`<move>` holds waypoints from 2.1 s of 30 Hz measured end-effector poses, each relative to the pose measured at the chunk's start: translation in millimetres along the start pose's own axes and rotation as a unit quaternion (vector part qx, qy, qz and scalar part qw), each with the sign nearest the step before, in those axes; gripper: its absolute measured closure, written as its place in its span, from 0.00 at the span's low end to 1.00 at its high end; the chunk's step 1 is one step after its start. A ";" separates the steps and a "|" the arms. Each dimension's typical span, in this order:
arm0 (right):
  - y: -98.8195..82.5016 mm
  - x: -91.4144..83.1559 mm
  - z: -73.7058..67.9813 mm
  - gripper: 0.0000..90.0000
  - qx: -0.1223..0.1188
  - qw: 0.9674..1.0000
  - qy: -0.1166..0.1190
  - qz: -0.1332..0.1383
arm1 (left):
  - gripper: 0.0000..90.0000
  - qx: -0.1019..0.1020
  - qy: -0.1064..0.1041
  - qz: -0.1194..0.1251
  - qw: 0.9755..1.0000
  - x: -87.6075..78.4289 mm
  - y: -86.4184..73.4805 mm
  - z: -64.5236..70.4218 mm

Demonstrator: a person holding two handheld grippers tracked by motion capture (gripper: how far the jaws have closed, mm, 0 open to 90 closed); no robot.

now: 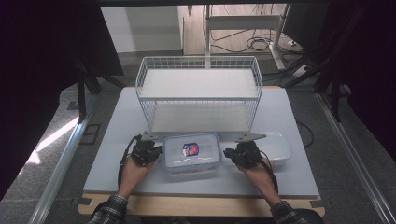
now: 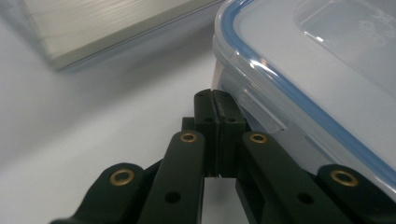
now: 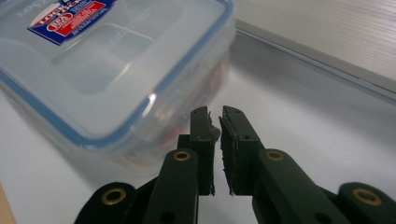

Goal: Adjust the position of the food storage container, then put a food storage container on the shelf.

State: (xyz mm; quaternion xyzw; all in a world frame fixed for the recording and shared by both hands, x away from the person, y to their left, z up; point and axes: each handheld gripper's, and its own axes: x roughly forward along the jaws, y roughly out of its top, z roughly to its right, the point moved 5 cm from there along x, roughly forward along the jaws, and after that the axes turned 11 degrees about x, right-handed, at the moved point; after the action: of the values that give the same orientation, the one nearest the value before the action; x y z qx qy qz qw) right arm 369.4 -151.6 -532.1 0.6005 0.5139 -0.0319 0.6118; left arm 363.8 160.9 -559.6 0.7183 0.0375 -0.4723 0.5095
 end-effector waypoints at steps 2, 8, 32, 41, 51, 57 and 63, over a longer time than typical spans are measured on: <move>-0.8 -1.4 0.8 0.90 -0.001 1.000 -0.009 -0.002 | 1.00 0.006 -0.005 0.000 1.000 3.9 4.7 4.0; -5.6 -9.9 3.2 0.94 0.009 1.000 -0.020 -0.012 | 1.00 0.014 -0.019 0.000 1.000 9.5 11.6 12.9; -14.9 -57.3 -2.5 0.52 -0.023 0.999 -0.005 0.036 | 0.19 0.024 -0.002 0.070 0.997 -48.5 -9.3 15.4; -20.1 -55.4 -2.8 0.26 -0.024 0.999 0.015 0.039 | 0.09 0.048 -0.005 0.071 0.996 -51.5 -14.8 24.1; -14.4 -48.6 -5.3 0.18 -0.027 0.998 0.025 0.043 | 0.08 0.032 -0.035 0.077 0.996 -48.5 -7.8 26.5; -7.6 -43.1 -12.7 0.07 -0.024 0.999 0.022 0.034 | 0.02 0.035 -0.049 0.067 0.996 -44.6 0.7 32.9; -4.1 -38.1 -17.9 0.11 -0.024 1.000 0.017 0.007 | 0.08 0.025 -0.066 0.070 0.995 -37.7 10.8 33.7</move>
State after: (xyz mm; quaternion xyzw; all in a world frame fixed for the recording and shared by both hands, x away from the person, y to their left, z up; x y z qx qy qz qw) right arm 338.3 -161.1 -505.1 0.5895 0.5210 -0.0047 0.6173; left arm 327.3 146.0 -526.3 0.6986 -0.0582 -0.4830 0.5247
